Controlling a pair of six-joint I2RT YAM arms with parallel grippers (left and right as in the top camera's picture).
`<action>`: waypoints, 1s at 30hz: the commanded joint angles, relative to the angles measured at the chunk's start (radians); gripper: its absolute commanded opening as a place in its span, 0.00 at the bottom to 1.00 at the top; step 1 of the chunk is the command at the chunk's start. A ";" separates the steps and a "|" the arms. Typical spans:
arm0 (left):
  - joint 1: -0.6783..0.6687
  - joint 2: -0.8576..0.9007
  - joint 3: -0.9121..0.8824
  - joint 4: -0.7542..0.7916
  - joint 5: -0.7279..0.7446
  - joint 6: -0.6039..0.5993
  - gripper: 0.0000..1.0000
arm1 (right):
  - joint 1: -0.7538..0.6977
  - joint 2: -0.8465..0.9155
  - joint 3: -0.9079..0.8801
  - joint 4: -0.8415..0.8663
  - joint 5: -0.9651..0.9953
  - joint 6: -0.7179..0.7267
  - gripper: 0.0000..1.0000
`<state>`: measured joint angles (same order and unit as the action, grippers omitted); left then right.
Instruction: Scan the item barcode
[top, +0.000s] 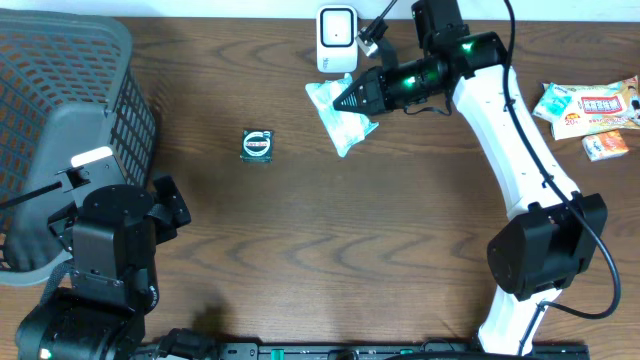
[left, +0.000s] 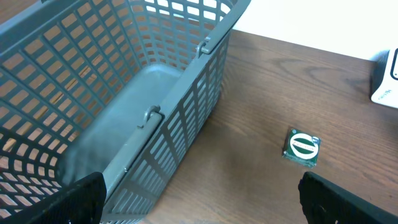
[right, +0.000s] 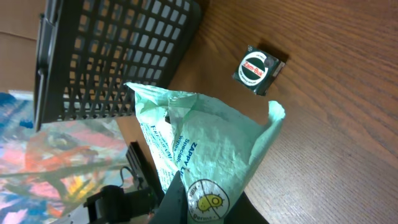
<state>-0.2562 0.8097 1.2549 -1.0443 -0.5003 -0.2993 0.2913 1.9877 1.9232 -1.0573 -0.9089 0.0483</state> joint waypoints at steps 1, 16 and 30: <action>0.002 0.000 0.010 -0.003 -0.009 -0.002 0.98 | 0.019 -0.023 0.012 0.002 0.024 -0.004 0.01; 0.002 0.000 0.010 -0.003 -0.008 -0.002 0.98 | 0.081 -0.022 -0.025 0.003 0.796 0.185 0.01; 0.002 0.000 0.010 -0.003 -0.009 -0.002 0.98 | 0.160 -0.022 -0.389 0.253 1.516 0.229 0.01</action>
<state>-0.2562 0.8097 1.2549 -1.0447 -0.5003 -0.2993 0.4400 1.9877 1.5909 -0.8352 0.3626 0.2562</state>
